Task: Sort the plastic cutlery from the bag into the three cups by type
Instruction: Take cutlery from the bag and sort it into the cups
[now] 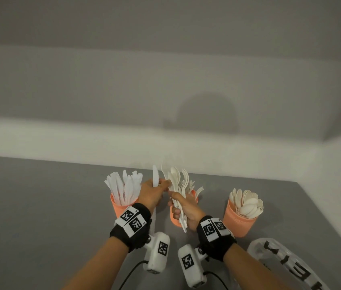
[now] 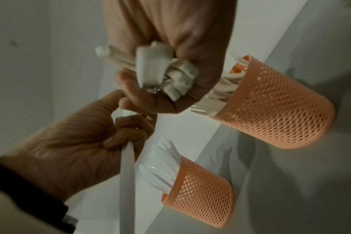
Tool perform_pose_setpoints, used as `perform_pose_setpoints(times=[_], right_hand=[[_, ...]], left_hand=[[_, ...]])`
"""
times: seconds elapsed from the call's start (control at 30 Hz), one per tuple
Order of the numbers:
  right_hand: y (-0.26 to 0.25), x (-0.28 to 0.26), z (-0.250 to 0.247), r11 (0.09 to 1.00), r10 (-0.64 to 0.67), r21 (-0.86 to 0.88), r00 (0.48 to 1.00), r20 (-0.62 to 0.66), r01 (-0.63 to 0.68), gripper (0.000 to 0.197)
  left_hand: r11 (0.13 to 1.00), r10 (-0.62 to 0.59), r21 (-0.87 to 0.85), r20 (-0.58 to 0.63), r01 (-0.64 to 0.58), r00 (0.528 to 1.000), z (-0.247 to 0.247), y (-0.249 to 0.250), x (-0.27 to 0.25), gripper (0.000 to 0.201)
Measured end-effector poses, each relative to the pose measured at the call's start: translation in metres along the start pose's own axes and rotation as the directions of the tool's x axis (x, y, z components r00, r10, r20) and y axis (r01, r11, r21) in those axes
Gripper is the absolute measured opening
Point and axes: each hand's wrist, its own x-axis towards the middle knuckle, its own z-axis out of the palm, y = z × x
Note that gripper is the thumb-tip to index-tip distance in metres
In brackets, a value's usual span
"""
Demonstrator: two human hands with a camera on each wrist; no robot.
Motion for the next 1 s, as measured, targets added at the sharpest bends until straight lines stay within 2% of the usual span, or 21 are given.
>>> perform_pose_setpoints(times=[0.13, 0.3, 0.5, 0.63, 0.73, 0.9, 1.0], right_hand=[[-0.002, -0.003, -0.001, 0.999, -0.008, -0.034, 1.0, 0.025, 0.009, 0.01], [-0.004, -0.008, 0.001, 0.998, -0.014, -0.061, 0.999, 0.04, 0.016, 0.015], [-0.006, -0.009, 0.0, 0.999, -0.024, -0.044, 1.0, -0.015, 0.023, 0.018], [-0.006, -0.01, 0.001, 0.998, -0.051, -0.033, 0.999, 0.006, 0.051, 0.013], [-0.005, -0.008, 0.002, 0.999, -0.038, -0.002, 0.999, 0.008, 0.038, 0.014], [-0.007, -0.004, 0.003, 0.998, -0.056, 0.007, 0.998, -0.018, 0.056, 0.018], [-0.007, 0.004, 0.003, 0.996, -0.087, -0.033, 0.992, -0.093, 0.084, 0.015]], left_hand=[[0.995, 0.032, 0.096, -0.009, -0.031, 0.999, 0.003, -0.002, 0.002, 0.018], [0.992, 0.004, 0.13, -0.055, 0.003, 0.998, 0.008, -0.008, 0.007, 0.022], [0.993, 0.036, 0.111, -0.034, -0.032, 0.999, 0.009, -0.007, 0.004, 0.009], [0.97, 0.085, 0.234, -0.045, -0.072, 0.995, 0.008, -0.011, 0.008, 0.015], [0.949, 0.145, 0.289, -0.035, -0.129, 0.989, 0.007, -0.013, 0.009, 0.005], [0.958, 0.158, 0.246, -0.011, -0.15, 0.987, 0.0, -0.015, 0.009, 0.007], [0.964, 0.177, 0.22, -0.104, -0.151, 0.979, -0.008, -0.017, 0.013, 0.007]])
